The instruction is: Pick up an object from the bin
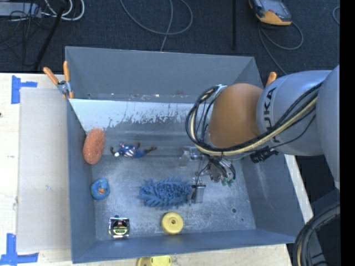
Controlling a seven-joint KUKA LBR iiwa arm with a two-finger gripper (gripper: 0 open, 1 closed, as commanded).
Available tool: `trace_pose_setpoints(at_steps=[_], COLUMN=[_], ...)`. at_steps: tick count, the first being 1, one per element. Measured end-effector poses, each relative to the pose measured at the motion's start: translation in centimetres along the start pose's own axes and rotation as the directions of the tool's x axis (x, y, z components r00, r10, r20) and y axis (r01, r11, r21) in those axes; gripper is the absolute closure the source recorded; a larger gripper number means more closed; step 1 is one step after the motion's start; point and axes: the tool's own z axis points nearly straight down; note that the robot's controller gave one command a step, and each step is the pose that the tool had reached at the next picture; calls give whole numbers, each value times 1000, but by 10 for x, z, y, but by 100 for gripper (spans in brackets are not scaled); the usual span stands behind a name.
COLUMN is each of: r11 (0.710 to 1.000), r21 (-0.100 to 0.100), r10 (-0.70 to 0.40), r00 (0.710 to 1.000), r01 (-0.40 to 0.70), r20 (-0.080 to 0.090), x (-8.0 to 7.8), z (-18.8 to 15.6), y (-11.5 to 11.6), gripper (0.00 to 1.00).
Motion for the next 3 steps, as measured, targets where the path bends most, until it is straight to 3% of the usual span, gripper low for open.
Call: trace_pose_setpoints(at_steps=[1,2,3], r11=[998,999,1000], r21=[7,5,4], r10=[70,50,-25], r00=[998,999,1000], r01=[-70,-50,25], r20=[-4,-1,0], x=[7,9,42], z=[23,34,38], y=[5,37,48], gripper=[0,0,0])
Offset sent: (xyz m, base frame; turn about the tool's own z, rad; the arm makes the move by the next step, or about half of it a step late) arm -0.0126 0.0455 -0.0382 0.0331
